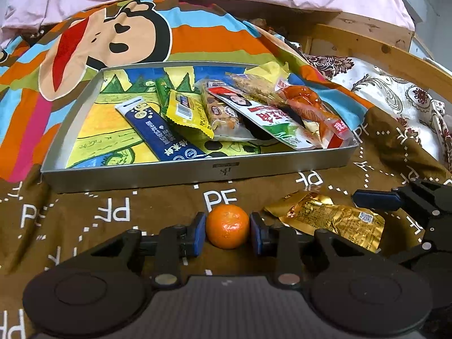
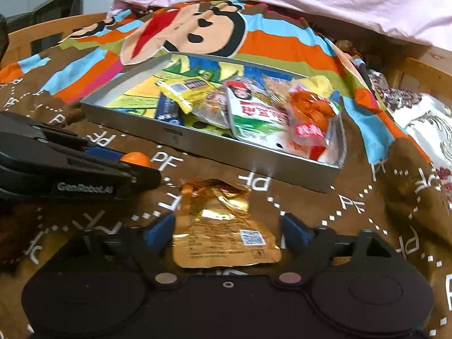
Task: Organize snacks
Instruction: 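Lift the gold foil packet with the right tool while the left tool lifts the orange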
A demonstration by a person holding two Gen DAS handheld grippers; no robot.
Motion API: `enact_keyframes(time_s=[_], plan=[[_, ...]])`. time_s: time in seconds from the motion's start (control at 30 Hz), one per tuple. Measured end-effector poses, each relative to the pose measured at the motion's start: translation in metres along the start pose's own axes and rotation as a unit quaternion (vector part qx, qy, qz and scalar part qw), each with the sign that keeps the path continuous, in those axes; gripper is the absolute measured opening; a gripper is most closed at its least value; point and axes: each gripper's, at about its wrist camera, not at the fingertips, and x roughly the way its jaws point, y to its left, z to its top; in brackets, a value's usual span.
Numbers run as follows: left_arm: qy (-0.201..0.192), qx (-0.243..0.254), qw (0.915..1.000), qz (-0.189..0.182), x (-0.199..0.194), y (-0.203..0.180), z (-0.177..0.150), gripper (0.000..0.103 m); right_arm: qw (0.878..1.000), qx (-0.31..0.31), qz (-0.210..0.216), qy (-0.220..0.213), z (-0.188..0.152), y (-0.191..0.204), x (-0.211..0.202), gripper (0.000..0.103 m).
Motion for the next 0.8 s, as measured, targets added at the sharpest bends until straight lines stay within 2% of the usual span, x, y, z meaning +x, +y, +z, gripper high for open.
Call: enact_keyframes(time_s=[0.03, 0.17, 0.3, 0.5, 0.63, 0.8], plan=[[0.001, 0.002, 1.0, 0.004, -0.001, -0.001, 0.0, 0.036, 1.0, -0.004, 0.002, 0.001, 0.001, 0.002, -0.001, 0.064], [0.004, 0.011, 0.9996, 0.025, -0.006, -0.004, -0.002, 0.036, 1.0, -0.02, -0.002, 0.008, 0.003, 0.009, -0.003, 0.063], [0.008, 0.009, 0.999, 0.044, -0.014, -0.006, -0.003, 0.035, 1.0, -0.021, -0.001, 0.008, 0.004, 0.008, -0.006, 0.055], [0.006, 0.018, 0.9969, 0.076, -0.031, -0.005, -0.003, 0.035, 0.998, -0.062, -0.01, 0.0, 0.003, 0.021, -0.012, 0.04], [0.002, 0.02, 0.996, 0.088, -0.041, -0.003, -0.004, 0.035, 0.997, -0.074, -0.016, -0.005, 0.001, 0.025, -0.013, 0.039], [-0.002, 0.015, 0.9954, 0.095, -0.052, 0.001, -0.007, 0.035, 0.998, -0.055, -0.015, -0.019, 0.0, 0.022, -0.016, 0.039]])
